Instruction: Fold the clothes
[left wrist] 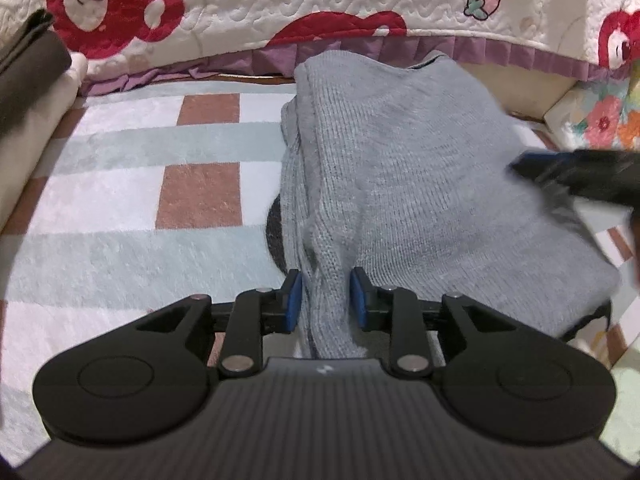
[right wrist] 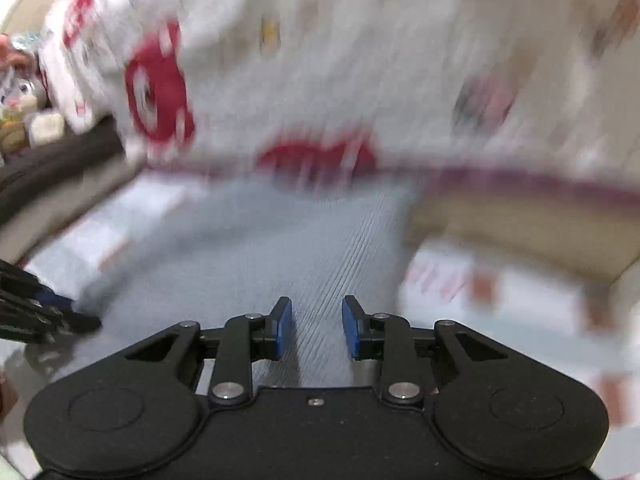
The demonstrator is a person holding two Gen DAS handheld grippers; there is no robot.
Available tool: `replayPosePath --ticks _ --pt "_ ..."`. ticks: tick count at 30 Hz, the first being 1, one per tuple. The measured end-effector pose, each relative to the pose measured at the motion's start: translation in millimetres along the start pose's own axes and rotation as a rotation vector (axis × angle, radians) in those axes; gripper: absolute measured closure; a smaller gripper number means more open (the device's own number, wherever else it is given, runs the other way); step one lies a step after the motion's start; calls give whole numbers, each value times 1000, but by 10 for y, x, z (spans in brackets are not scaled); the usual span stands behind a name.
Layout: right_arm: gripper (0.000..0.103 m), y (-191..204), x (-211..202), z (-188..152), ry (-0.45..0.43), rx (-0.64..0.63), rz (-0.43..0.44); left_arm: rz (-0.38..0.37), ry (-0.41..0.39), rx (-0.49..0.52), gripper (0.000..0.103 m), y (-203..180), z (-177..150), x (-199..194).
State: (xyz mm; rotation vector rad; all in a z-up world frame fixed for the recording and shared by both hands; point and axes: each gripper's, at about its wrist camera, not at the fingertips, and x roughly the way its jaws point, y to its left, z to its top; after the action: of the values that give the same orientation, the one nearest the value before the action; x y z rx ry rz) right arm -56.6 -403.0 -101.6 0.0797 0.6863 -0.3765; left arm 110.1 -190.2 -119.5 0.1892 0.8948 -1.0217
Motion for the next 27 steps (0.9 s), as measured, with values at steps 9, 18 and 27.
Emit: replayPosePath --ticks 9,18,27 --pt "64 38 4 -165 20 11 42 -38 -94 -48 63 205 141 -201" --pt "63 143 -151 -290 18 -38 95 -109 -91 -97 45 259 772 -4" --pt "62 69 -375 -507 9 -99 219 3 81 -47 35 42 1641 1083"
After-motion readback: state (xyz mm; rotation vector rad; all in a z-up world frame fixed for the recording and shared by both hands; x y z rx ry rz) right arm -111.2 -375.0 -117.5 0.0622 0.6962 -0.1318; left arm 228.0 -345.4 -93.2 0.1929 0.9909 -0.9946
